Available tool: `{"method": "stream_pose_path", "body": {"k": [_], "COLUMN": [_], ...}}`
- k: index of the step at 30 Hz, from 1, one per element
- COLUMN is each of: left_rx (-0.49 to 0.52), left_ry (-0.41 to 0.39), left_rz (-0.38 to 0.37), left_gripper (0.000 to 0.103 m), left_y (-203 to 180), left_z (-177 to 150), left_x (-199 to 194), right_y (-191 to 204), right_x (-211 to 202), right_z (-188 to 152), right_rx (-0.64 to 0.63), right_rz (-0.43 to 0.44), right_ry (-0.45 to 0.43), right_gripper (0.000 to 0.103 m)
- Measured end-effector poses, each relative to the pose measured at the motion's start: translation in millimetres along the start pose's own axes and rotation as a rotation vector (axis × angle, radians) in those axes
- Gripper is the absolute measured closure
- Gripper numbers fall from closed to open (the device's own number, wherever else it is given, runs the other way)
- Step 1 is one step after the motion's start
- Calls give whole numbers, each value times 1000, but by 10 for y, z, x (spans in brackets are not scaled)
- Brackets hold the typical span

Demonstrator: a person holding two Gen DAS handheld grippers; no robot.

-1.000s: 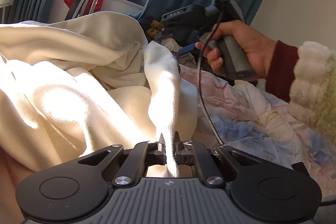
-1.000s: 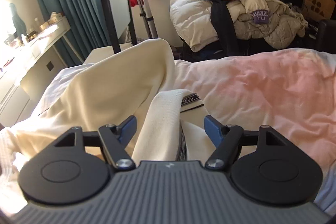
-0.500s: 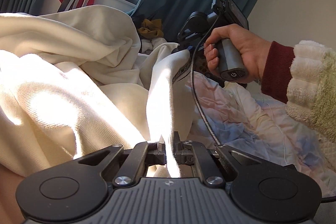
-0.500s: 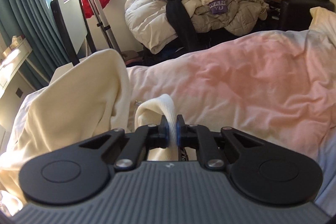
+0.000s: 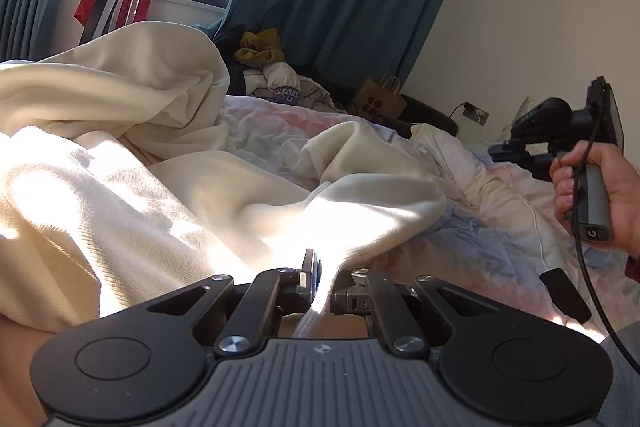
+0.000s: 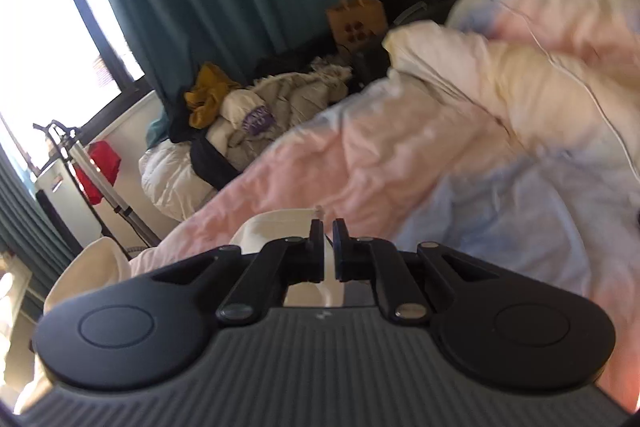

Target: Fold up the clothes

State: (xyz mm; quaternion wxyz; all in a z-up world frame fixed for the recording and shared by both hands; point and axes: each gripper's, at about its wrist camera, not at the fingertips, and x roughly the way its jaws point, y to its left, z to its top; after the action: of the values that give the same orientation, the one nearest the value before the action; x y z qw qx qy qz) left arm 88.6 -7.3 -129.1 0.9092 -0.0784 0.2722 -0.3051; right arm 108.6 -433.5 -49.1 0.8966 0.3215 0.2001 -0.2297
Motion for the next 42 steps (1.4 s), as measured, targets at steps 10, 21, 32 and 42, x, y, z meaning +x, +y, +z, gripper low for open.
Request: {"method": "stream_pose_path", "body": {"k": [10, 21, 32, 42], "left_rx": [-49, -158, -304, -148], "left_ry": [32, 35, 2, -3], "left_rz": [95, 134, 81, 92], "left_gripper": [97, 97, 97, 97], "left_y": [-105, -21, 313, 38], "left_z": [-16, -6, 63, 51], "left_x": [-80, -136, 63, 66], "right_y": [-820, -504, -488, -401], "right_x": [351, 1250, 1956, 1404], "right_z": [-403, -385, -445, -50], "right_rx": [360, 231, 241, 201], "right_rz": [149, 212, 276, 238], "right_ry": [284, 306, 309, 73], "right_gripper": [93, 39, 46, 96]}}
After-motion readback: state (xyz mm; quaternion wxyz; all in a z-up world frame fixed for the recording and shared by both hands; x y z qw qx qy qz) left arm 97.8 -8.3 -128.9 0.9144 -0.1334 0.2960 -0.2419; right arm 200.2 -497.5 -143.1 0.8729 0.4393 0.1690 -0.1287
